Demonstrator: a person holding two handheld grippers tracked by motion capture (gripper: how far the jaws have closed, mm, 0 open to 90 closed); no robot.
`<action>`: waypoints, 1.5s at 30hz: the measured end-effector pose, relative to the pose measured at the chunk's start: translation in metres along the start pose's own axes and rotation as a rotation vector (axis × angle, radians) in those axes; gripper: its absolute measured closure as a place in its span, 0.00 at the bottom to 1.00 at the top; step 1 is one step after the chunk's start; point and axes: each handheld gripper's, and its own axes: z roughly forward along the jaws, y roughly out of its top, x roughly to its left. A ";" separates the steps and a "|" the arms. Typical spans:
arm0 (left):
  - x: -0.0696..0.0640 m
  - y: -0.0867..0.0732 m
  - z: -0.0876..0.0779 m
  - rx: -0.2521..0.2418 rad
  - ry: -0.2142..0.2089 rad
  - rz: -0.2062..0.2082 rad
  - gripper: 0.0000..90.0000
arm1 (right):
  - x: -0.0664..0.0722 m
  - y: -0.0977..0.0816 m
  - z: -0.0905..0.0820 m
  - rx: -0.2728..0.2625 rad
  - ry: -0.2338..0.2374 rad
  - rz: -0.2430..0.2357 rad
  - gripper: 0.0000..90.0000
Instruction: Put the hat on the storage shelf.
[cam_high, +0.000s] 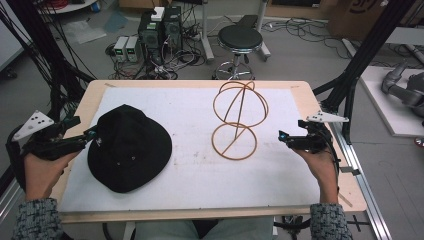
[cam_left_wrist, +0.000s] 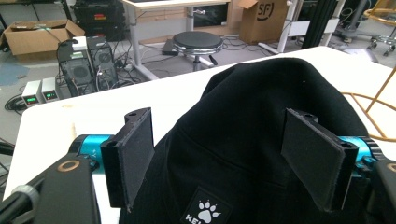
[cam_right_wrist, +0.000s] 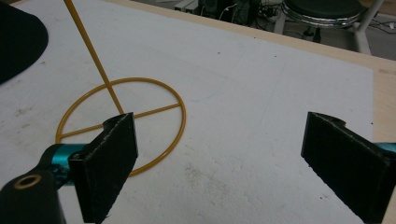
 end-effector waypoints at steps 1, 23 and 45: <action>0.000 0.001 0.000 -0.003 -0.003 -0.001 0.29 | 0.000 0.000 0.001 0.002 0.000 0.001 0.12; -0.035 0.015 0.038 -0.025 -0.086 0.016 0.29 | 0.004 -0.009 -0.006 0.020 -0.006 -0.003 0.12; -0.055 0.020 0.071 -0.008 0.026 0.021 0.36 | 0.008 -0.024 -0.016 0.053 -0.015 0.000 0.12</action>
